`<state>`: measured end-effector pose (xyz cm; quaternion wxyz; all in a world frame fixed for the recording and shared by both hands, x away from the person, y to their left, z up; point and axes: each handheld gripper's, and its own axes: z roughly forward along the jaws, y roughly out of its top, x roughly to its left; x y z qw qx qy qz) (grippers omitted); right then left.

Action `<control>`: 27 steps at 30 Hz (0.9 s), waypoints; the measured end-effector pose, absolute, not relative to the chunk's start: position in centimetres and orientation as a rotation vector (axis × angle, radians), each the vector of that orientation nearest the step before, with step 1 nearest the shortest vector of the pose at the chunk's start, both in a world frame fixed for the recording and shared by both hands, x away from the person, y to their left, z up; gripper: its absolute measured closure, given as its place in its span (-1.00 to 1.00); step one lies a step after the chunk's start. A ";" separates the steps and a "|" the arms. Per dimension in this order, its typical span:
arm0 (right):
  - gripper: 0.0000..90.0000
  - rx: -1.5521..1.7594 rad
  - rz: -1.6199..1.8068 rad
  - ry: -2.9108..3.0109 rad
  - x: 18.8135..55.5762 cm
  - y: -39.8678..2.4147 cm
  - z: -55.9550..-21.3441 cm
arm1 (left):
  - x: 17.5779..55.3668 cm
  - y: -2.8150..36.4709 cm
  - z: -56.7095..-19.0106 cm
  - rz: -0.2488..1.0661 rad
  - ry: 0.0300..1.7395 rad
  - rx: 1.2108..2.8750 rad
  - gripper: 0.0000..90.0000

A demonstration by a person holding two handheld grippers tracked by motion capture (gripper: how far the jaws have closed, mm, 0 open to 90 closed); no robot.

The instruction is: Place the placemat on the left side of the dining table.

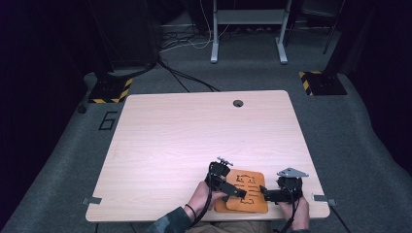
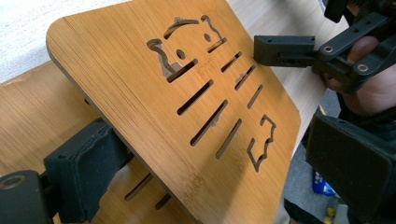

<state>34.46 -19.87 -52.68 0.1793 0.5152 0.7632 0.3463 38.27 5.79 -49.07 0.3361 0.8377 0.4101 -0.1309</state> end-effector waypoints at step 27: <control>-0.98 1.488 0.964 2.117 34.4 -20.0 -52.7 | 38.5 3.7 -44.0 -0.284 1.032 2.251 -0.75</control>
